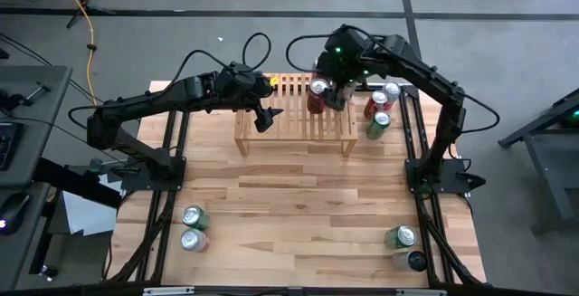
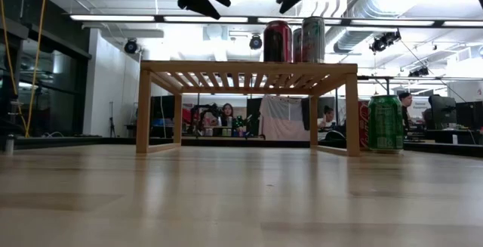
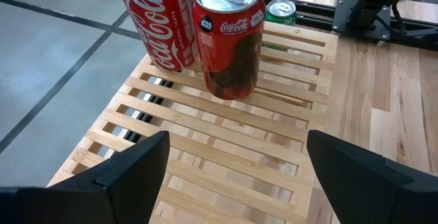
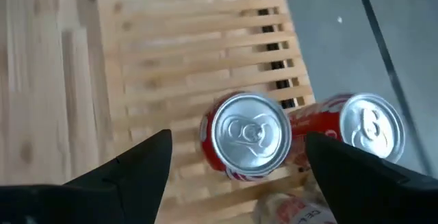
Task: Place canned beverage on shelf
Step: Put the left red white soda can on the shelf aligned with the other red white soda can
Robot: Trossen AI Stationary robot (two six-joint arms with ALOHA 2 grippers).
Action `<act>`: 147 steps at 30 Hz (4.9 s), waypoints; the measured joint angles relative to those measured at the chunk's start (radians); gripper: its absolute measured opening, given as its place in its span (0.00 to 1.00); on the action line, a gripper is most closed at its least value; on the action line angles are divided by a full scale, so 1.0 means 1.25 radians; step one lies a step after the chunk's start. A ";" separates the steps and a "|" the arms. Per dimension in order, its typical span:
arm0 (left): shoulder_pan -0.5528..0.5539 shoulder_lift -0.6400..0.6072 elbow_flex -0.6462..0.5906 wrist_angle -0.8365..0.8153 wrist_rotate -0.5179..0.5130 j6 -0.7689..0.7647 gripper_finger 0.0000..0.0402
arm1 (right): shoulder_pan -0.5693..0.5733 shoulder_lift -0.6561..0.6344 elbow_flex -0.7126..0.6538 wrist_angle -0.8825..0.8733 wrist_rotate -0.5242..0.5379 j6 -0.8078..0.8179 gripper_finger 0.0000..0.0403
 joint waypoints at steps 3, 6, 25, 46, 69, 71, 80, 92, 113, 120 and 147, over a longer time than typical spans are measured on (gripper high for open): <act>0.000 0.000 0.000 0.000 0.000 -0.013 0.84 | -0.001 0.005 -0.001 -0.030 -0.005 -0.085 0.79; 0.000 0.000 0.000 0.000 0.000 -0.018 0.84 | 0.001 0.018 -0.001 -0.047 -0.008 -0.150 0.79; 0.000 0.000 0.000 0.001 0.000 -0.034 0.84 | -0.043 0.070 -0.002 -0.019 -0.040 -0.274 0.79; 0.000 0.000 0.000 0.001 0.000 -0.033 0.84 | -0.030 0.094 0.000 -0.034 -0.032 -0.170 0.68; 0.000 0.000 0.000 0.002 0.000 -0.041 0.84 | 0.049 0.093 0.043 -0.108 0.262 0.507 0.68; 0.000 0.000 0.000 0.002 0.000 -0.041 0.84 | 0.041 0.093 0.033 -0.105 0.268 0.519 0.68; 0.000 0.000 0.000 0.002 0.000 -0.041 0.84 | 0.032 0.094 0.023 -0.100 0.274 0.524 0.68; 0.000 0.000 0.000 0.002 0.000 -0.042 0.84 | 0.032 0.094 0.023 -0.102 0.259 0.523 0.78; 0.000 0.000 0.000 0.002 0.000 -0.040 0.84 | 0.033 0.087 0.024 0.003 0.258 0.474 0.80; 0.000 0.000 0.000 0.002 0.000 -0.039 0.84 | 0.086 0.045 0.024 -0.016 0.217 0.423 0.74; 0.000 0.000 0.000 0.003 0.015 0.030 0.84 | 0.350 -0.390 -0.833 0.586 0.511 0.860 0.01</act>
